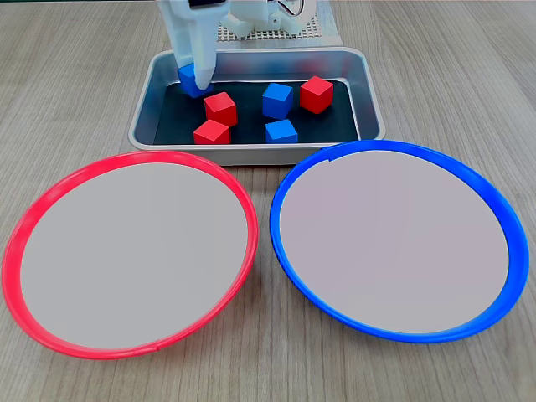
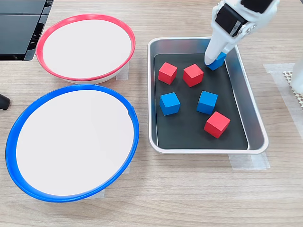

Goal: Move six blocks tray to matching dishes

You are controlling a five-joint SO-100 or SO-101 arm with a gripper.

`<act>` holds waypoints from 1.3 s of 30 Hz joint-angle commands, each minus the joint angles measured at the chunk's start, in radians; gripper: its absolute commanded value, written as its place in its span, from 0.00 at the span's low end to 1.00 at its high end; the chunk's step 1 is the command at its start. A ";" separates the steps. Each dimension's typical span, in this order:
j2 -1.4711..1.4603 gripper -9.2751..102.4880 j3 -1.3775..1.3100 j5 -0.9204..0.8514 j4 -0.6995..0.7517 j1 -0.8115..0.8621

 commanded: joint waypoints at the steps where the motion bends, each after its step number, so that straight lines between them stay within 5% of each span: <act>1: -0.054 0.08 -0.258 0.225 0.143 -0.198; 7: -0.440 0.08 -0.894 0.663 0.184 -0.532; 12: -0.703 0.08 -1.094 0.739 0.087 -0.603; 17: -0.841 0.08 -1.106 0.723 -0.002 -0.618; 23: -0.885 0.24 -1.108 0.727 0.049 -0.618; 31: -0.761 0.08 -1.066 0.620 0.215 -0.604; 35: -0.569 0.08 -0.922 0.520 0.414 -0.537; 39: -0.477 0.19 -0.672 0.469 0.290 -0.431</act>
